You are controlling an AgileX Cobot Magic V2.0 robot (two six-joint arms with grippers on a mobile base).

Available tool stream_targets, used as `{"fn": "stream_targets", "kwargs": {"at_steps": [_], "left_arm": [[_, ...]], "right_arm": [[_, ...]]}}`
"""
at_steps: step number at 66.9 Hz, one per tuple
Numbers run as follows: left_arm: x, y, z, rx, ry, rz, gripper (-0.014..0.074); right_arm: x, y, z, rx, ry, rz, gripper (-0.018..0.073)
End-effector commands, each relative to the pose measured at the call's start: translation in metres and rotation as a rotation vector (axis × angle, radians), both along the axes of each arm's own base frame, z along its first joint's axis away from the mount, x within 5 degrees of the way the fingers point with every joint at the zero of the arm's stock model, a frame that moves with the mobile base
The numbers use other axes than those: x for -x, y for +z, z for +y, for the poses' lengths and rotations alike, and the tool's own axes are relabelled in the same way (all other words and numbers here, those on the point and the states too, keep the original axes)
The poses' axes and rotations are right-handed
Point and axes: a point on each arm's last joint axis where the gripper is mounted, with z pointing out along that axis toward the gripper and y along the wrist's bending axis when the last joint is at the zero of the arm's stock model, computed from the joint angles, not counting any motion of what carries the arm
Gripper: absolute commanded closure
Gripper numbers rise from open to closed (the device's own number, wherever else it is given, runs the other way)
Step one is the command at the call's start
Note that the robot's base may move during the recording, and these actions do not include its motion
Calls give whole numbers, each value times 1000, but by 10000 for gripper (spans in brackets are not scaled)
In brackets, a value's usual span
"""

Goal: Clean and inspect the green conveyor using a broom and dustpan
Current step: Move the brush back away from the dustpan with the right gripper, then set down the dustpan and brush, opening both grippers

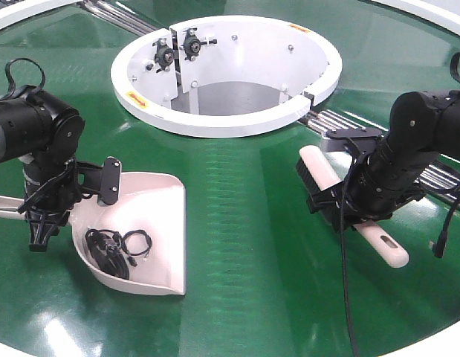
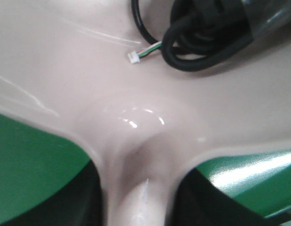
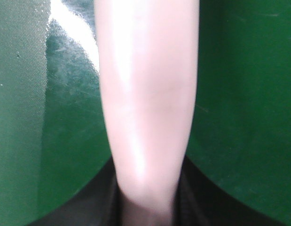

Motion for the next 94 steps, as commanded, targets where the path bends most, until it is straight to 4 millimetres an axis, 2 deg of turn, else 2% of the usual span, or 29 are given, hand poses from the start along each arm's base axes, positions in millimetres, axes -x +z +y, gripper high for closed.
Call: {"fn": "stream_targets", "kwargs": {"at_steps": [1,63,77,94], "left_arm": [[-1,25,-1,16,7,-92,603],[0,24,-4,70,31,-91,585],[4,21,-14,186,83,-54,495],[3,21,-16,210,89,-60,261]], "right_arm": [[1,25,-2,-20,-2,-87,561],[6,23,-9,61,23,-29,561],[7,23,-9,62,23,-28,561],[7,23,-9,63,23,-28,561]]}}
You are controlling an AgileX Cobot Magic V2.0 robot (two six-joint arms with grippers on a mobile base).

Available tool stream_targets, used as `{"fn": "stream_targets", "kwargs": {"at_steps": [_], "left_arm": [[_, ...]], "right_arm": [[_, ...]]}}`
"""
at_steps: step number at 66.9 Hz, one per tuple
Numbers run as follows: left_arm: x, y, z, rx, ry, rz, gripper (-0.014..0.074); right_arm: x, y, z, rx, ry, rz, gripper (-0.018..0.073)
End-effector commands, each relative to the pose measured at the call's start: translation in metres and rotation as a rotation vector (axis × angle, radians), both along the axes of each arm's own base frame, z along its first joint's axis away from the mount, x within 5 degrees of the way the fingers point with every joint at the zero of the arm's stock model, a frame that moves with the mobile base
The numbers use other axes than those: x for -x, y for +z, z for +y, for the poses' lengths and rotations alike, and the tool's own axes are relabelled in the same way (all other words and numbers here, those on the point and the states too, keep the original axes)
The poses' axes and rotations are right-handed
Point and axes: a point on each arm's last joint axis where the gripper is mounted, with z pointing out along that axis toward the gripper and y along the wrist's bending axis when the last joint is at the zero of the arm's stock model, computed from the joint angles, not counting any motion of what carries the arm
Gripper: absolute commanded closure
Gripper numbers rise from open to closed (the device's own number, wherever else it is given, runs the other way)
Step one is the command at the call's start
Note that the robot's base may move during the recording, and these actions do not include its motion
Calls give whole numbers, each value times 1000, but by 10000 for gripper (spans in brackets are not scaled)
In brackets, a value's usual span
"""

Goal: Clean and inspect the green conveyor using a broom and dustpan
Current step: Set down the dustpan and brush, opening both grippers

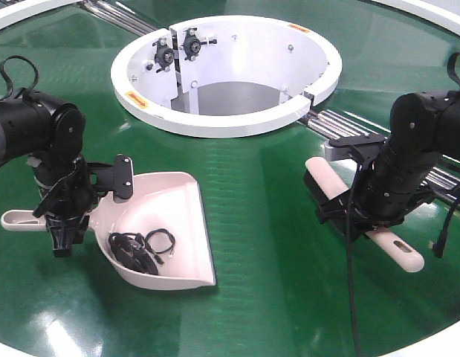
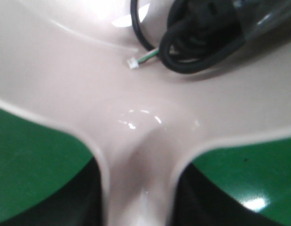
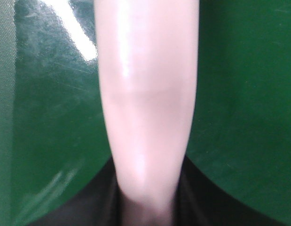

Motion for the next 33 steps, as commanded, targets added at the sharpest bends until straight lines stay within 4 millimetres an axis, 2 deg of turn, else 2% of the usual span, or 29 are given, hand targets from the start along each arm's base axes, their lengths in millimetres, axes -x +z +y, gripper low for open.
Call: {"fn": "stream_targets", "kwargs": {"at_steps": [1,12,17,33], "left_arm": [[-1,25,-1,29,12,-84,245],[0,25,-1,28,13,-82,90],[0,25,-1,29,14,-80,52],[5,24,-6,89,47,-28,31]], "right_arm": [[1,24,-3,-10,-2,-86,561],[1,24,-3,-11,-2,-91,558],[0,24,-2,-14,-2,-102,556],[-3,21,-2,-16,-10,-107,543]]}}
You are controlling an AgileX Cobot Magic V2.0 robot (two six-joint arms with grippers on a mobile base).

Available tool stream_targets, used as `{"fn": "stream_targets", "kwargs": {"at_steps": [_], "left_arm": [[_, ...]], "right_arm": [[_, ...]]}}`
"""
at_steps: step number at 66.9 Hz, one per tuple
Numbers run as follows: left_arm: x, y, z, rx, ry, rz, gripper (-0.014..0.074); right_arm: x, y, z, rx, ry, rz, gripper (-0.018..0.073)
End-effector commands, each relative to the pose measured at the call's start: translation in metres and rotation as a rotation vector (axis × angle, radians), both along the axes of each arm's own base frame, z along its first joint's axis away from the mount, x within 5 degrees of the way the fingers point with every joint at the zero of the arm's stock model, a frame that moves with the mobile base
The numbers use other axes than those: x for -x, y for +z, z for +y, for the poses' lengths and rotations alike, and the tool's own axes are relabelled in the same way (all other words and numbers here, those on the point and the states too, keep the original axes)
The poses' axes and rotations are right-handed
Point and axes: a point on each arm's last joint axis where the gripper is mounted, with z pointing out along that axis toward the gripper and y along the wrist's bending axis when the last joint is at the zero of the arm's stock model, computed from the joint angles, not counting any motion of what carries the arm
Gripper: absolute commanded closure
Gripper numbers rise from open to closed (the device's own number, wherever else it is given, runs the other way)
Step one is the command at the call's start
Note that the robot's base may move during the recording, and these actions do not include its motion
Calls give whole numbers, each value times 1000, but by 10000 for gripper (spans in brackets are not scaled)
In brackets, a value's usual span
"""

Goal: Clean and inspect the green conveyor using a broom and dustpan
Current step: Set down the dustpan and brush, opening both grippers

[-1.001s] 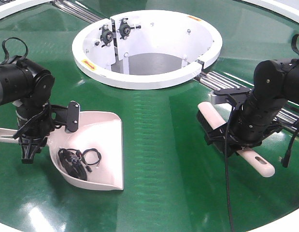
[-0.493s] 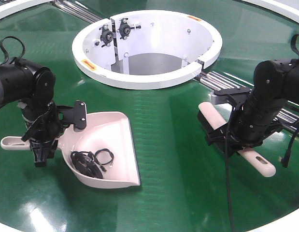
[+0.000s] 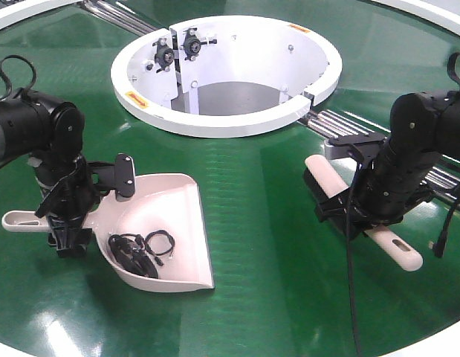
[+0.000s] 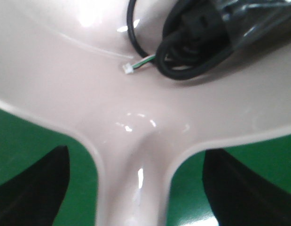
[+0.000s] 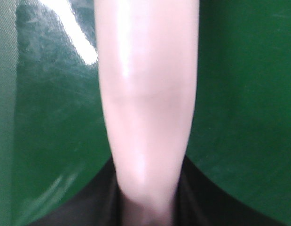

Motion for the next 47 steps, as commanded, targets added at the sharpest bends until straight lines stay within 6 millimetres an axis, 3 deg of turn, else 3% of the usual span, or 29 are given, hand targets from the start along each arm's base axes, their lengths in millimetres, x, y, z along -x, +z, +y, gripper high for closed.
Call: {"fn": "stream_targets", "kwargs": {"at_steps": [1,19,47], "left_arm": [[4,24,-4,61,33,-34,31],[10,26,-6,86,53,26,31],[14,47,-4,111,78,-59,31]], "right_arm": [[-2,20,-2,-11,-4,-88,540],[-10,-5,0,3,-4,-19,428],[-13,-8,0,9,-1,-21,12]]}}
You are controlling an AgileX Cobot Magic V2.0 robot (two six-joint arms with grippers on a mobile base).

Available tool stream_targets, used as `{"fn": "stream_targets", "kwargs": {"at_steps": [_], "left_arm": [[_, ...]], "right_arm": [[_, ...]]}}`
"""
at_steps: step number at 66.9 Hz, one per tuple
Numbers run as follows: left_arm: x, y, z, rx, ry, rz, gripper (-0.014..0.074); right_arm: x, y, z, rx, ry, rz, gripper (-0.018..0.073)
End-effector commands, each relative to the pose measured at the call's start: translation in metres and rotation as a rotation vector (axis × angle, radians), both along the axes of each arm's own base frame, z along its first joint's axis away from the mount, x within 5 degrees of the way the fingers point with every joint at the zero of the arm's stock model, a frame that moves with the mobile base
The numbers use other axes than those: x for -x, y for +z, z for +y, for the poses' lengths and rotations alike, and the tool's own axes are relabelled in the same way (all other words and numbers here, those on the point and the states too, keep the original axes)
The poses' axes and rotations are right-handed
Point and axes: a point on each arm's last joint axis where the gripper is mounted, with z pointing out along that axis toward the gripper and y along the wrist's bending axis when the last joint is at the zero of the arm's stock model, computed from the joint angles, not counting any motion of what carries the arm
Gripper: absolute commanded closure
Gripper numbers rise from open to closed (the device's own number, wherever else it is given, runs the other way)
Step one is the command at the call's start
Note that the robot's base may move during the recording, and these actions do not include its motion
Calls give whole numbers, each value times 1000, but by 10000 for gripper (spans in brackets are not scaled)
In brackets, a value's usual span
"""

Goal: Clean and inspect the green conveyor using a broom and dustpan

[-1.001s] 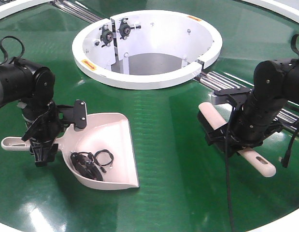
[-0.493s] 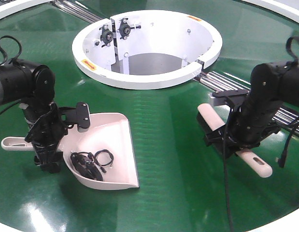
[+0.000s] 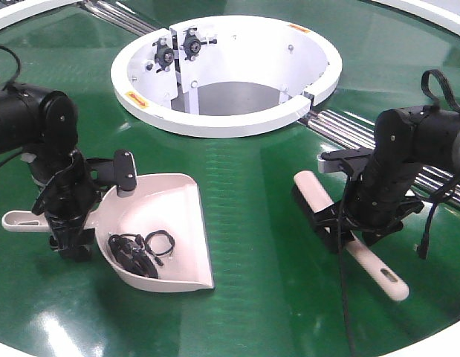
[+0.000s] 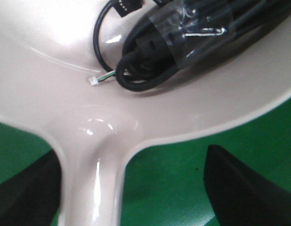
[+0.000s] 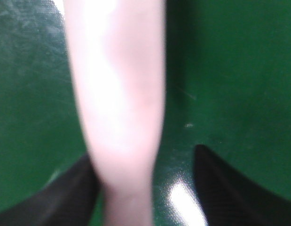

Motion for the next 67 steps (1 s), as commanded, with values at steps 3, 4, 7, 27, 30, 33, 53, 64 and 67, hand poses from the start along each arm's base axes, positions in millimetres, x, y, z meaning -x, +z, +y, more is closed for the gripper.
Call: {"fn": "stream_targets", "kwargs": {"at_steps": [3,4,7,27,30,33,53,64,67], "left_arm": [[3,32,0,39,50,-104,31],[3,33,0,40,53,-108,31],[3,35,0,41,63,-123,31],[13,58,3,63,108,-177,31],[16,63,4,67,125,-187,31],[19,69,5,74,134,-202,31],[64,132,9,244,301,-317,31],[92,168,10,373,301,-433,38],[98,176,10,413,312,-458,43]], "right_arm": [[-3,22,-2,-8,0,-83,-17],[-3,22,-2,-8,0,-83,-24],[-3,22,-2,-8,1,-83,-41],[6,54,-4,-30,0,-189,-24],[9,61,-5,-35,0,-209,-21],[11,67,-5,-38,0,-227,-19],[45,132,-12,-81,7,-432,-20],[76,176,-18,-118,11,-617,-20],[87,187,-21,-123,21,-662,-20]]}}
